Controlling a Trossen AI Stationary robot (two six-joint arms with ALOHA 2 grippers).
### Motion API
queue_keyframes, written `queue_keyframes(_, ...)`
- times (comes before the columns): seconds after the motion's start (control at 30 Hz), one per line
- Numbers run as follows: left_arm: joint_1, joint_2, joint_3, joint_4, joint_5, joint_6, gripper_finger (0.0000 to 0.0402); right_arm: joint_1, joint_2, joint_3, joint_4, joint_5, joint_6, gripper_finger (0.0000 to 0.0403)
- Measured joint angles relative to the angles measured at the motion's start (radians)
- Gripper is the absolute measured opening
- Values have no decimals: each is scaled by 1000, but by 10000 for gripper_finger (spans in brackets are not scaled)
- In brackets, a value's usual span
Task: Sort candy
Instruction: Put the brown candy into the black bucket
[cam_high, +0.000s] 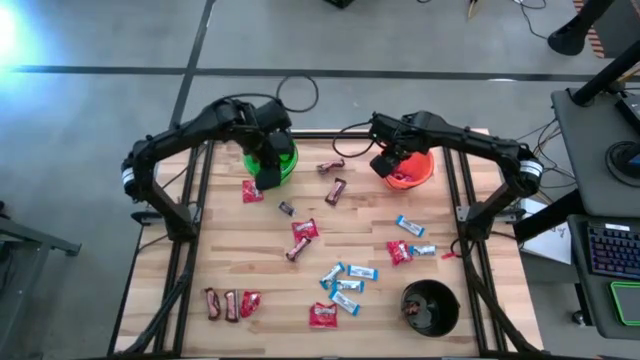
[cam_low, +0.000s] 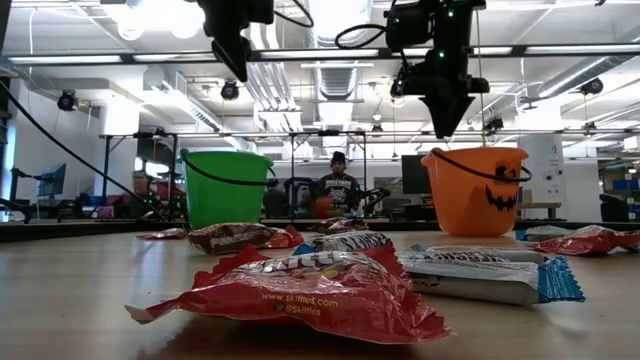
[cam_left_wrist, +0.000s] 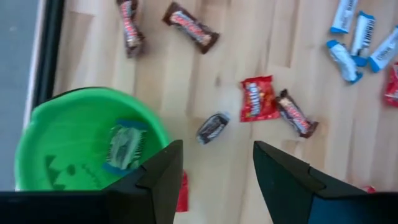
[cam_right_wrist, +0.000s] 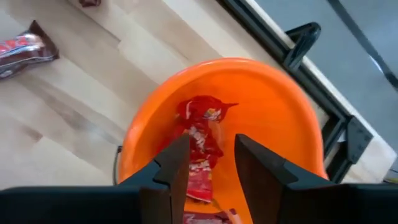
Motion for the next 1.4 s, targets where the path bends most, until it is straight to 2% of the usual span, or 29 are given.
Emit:
queue_keyframes(0.13,-61,0,0,1,0,-23,178,35,-10,12,0,-44,20,114)
queue_keyframes(0.33,-144,-2,0,-12,-1,-72,178,145,-18,109,-26,-58,87,117)
queue_keyframes(0.47,-192,-2,-3,-22,-1,-73,178,242,-20,186,-138,-98,130,118)
queue_keyframes(0.6,-219,-3,-15,-21,-1,-73,178,354,-32,258,-258,-96,223,114)
queue_keyframes(0.83,-227,-7,-123,41,-3,-70,178,529,-47,333,-269,-93,359,119)
queue_keyframes(0.93,-227,-7,-188,73,-3,-70,178,586,-45,348,-269,-58,378,121)
queue_keyframes(1.13,-227,-7,-274,159,-3,-128,178,644,-44,339,-270,-39,386,116)
queue_keyframes(1.4,-237,2,-284,267,-3,-291,178,659,-44,325,-273,-39,337,113)
